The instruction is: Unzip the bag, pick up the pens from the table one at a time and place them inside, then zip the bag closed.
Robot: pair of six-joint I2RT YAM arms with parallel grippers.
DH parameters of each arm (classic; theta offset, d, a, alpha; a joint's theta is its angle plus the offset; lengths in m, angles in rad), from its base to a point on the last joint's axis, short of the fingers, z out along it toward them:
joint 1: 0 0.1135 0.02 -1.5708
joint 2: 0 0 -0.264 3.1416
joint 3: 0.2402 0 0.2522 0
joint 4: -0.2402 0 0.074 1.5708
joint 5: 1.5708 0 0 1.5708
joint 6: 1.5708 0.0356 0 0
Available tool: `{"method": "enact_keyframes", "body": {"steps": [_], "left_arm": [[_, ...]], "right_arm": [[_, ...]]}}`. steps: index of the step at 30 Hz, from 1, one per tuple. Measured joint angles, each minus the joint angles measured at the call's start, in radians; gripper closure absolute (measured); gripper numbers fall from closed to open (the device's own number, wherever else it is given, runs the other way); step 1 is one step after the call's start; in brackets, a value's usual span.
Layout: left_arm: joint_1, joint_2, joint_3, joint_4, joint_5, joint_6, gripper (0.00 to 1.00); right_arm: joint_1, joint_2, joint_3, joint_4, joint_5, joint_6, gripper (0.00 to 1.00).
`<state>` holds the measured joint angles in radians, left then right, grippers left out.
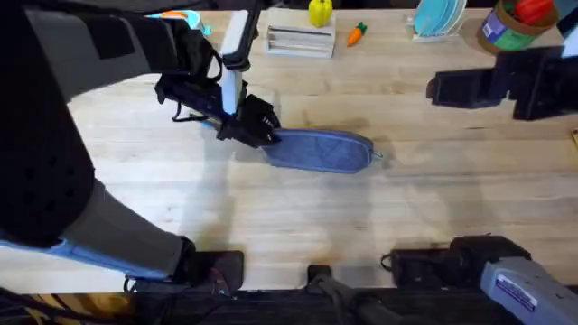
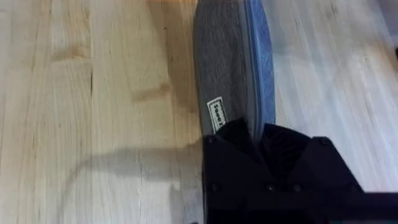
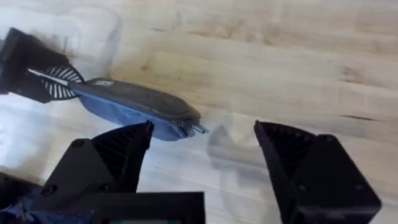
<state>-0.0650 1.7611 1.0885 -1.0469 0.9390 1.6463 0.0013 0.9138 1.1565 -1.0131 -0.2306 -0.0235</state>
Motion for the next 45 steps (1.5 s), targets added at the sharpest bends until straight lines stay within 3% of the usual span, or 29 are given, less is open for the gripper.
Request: {"method": "enact_keyframes", "body": {"steps": [13, 24, 29, 37, 42, 45], "left_arm": [[0.000, 0.000, 0.000, 0.000, 0.000, 0.000, 0.960], [0.000, 0.000, 0.000, 0.000, 0.000, 0.000, 0.960], [0.000, 0.000, 0.000, 0.001, 0.000, 0.000, 0.960], [0.000, 0.000, 0.000, 0.001, 0.000, 0.000, 0.960], [0.000, 0.000, 0.000, 0.001, 0.000, 0.000, 0.959], [0.000, 0.000, 0.000, 0.000, 0.001, 0.000, 0.959]], "right_arm": [[0.000, 0.007, -0.325, 0.133, -0.188, 0.037, 0.005], [-0.012, 0.009, -0.379, 0.277, -0.296, 0.284, 0.005], [-0.099, 0.009, -0.413, 0.277, -0.360, 0.346, 0.005], [-0.311, 0.009, -0.557, 0.284, -0.574, 0.306, 0.006], [-0.343, 0.009, -0.637, 0.316, -0.624, 0.290, 0.005], [-0.345, 0.027, -0.665, 0.329, -0.561, 0.348, 0.005]]}}
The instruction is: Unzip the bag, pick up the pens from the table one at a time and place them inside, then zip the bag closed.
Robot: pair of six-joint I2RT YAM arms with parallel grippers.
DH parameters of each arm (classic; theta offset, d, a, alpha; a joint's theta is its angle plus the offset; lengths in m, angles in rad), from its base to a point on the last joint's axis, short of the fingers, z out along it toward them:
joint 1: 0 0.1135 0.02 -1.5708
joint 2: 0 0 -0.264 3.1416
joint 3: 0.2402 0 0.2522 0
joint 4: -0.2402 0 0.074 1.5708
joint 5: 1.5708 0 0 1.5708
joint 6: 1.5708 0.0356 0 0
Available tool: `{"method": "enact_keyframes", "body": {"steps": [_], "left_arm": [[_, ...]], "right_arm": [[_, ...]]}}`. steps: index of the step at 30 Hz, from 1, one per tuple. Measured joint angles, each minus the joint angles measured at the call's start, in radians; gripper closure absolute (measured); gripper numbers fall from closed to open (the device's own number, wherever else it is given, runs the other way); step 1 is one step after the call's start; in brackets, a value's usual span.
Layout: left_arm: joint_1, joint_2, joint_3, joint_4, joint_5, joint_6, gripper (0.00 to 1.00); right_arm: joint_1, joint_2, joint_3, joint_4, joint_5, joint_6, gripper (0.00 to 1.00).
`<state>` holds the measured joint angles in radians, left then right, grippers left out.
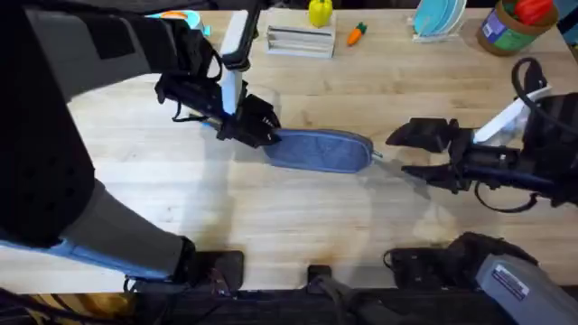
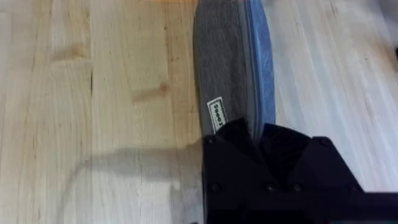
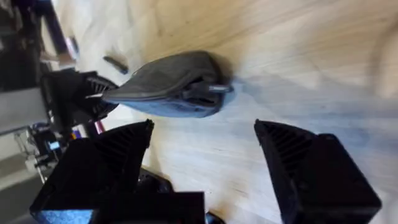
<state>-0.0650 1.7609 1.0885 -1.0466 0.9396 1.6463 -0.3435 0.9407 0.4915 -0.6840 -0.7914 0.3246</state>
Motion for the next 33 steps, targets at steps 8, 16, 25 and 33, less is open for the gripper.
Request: {"method": "enact_keyframes", "body": {"steps": [8, 16, 25, 33], "left_arm": [[0.000, 0.000, 0.000, 0.000, 0.000, 0.000, 0.959], [0.000, 0.000, 0.000, 0.000, 0.000, 0.000, 0.959], [0.000, 0.000, 0.000, 0.000, 0.000, 0.000, 0.959], [0.000, 0.000, 0.000, 0.000, 0.000, 0.000, 0.959]], "right_arm": [[0.000, 0.057, -0.001, 0.006, 0.065, 0.083, 0.005], [0.000, 0.167, -0.003, 0.193, -0.050, -0.007, 0.006], [0.075, 0.378, -0.003, 0.293, -0.188, -0.057, 0.007], [0.139, 0.430, -0.003, 0.395, -0.261, -0.041, 0.006]]}}
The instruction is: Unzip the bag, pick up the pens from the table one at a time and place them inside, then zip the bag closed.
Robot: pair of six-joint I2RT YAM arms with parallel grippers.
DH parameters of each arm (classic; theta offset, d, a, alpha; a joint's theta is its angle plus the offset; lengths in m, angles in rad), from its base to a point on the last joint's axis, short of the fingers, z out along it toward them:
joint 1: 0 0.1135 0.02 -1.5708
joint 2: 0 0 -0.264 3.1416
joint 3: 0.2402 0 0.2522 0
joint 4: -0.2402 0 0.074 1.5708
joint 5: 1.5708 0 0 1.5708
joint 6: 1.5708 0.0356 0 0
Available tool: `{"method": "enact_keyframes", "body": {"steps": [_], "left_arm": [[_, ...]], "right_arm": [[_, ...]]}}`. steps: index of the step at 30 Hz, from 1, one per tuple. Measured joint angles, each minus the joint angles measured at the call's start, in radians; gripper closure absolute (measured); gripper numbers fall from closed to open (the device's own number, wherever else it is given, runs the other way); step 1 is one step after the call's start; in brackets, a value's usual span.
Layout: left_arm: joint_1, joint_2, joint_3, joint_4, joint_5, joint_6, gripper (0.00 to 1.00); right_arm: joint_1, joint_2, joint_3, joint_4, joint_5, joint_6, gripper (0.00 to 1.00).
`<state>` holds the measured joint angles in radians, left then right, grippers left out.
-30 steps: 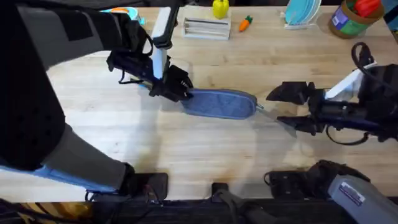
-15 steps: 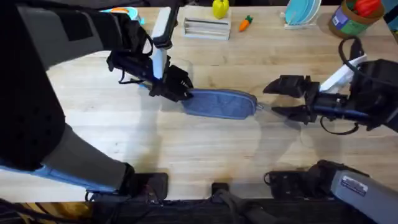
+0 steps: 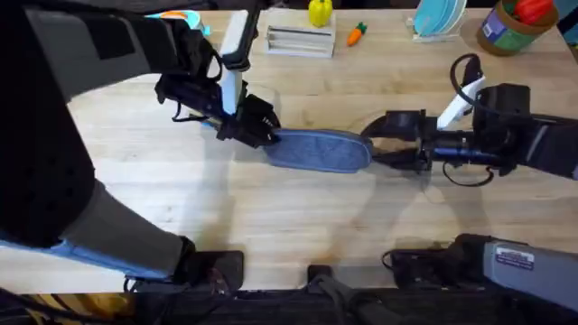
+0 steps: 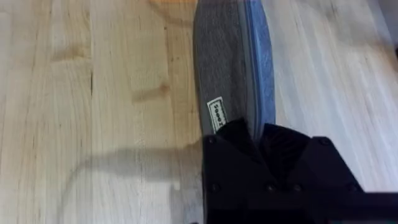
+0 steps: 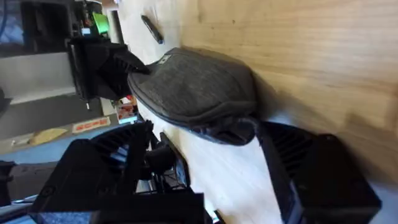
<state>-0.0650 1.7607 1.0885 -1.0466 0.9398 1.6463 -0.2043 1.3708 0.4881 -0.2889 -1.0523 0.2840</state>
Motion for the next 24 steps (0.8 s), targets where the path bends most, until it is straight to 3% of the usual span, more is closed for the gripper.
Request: {"method": "enact_keyframes", "body": {"steps": [17, 24], "left_arm": [[0.001, 0.000, 0.000, 0.000, -0.001, 0.000, 0.959], [0.001, 0.000, 0.000, 0.000, -0.001, 0.000, 0.959]], "right_arm": [[0.013, 0.017, -0.004, 0.153, -0.089, 0.000, 0.005], [0.014, 0.017, -0.005, 0.158, -0.196, 0.000, 0.005]]}}
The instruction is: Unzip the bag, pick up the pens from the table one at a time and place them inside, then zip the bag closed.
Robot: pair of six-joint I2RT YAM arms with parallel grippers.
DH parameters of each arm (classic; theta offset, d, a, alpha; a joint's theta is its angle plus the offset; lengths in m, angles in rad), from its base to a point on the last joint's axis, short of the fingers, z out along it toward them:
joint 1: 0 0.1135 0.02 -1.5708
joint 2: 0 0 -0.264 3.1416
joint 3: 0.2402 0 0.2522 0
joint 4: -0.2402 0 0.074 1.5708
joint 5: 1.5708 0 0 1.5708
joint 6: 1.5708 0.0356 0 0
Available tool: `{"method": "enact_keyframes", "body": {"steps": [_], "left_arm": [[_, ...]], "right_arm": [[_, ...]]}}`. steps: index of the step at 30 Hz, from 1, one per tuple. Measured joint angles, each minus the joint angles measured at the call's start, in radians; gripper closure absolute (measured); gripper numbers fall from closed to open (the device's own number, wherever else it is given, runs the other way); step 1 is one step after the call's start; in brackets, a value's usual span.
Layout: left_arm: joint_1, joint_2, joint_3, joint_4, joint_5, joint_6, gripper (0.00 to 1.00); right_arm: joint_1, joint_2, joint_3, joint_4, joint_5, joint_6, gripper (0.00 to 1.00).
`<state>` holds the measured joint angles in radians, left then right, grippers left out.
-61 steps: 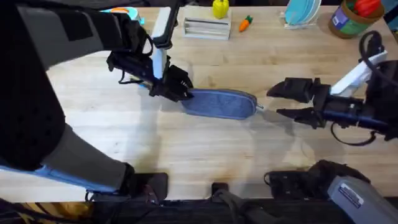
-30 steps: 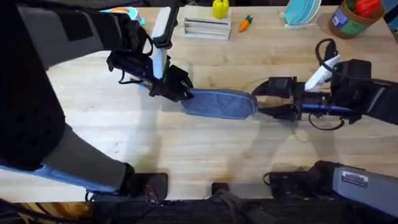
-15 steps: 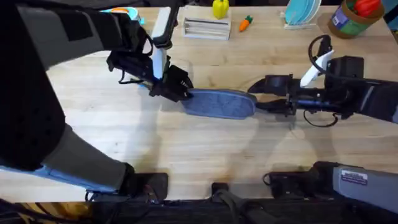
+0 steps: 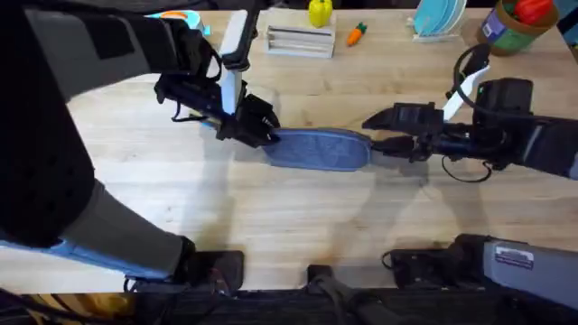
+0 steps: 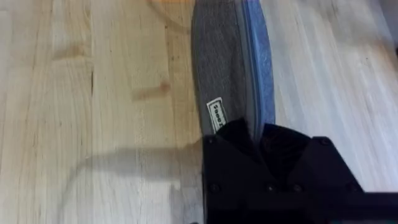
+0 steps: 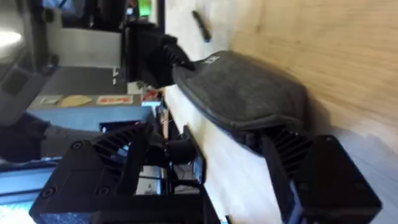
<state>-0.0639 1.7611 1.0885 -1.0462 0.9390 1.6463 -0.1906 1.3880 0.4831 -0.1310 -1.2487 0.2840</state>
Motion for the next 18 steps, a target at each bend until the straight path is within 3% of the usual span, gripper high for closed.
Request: {"method": "enact_keyframes", "body": {"steps": [11, 18], "left_arm": [[0.000, 0.000, 0.000, -0.001, 0.000, 0.000, 0.959], [0.002, 0.000, 0.000, 0.000, 0.000, 0.000, 0.959]], "right_arm": [[0.000, -0.004, 0.000, -0.003, -0.055, 0.024, 0.005], [0.000, -0.080, 0.000, -0.008, -0.043, 0.070, 0.005]]}}
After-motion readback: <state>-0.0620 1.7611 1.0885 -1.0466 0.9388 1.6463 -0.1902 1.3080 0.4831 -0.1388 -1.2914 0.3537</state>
